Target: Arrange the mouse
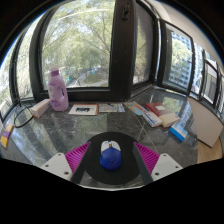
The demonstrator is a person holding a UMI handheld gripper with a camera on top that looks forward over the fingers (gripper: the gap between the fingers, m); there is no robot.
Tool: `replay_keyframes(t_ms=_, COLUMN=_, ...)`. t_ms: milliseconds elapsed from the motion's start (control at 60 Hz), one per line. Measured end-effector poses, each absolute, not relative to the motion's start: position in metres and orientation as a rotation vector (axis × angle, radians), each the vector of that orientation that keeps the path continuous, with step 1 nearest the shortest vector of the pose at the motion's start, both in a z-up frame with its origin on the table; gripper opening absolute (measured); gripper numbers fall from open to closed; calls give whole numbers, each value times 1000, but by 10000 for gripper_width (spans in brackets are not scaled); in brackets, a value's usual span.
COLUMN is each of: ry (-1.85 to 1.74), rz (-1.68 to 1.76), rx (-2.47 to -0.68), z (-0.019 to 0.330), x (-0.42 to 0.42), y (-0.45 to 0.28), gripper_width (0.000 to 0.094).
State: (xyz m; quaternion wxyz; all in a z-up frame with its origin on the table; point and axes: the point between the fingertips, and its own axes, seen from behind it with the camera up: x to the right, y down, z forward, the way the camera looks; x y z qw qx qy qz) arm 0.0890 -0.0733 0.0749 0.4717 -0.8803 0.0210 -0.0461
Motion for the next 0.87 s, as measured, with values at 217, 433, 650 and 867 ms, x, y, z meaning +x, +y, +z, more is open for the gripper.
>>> replay_keyframes(t_ms=217, ry=56, rz=-171, rx=-2084, z=148, x=70, y=-147, gripper_width=851)
replay_keyframes(t_ms=433, ry=71, rz=-157, rx=-2037, z=187, x=46, y=-219, gripper_width=853)
replay_keyframes(t_ms=650, ry=76, rz=-156, rx=-2030, z=197, x=36, y=-256, gripper_width=852)
replay_keyframes(t_ms=867, ry=75, rz=-145, rx=-2033, z=201, x=29, y=-262, gripper_width=849)
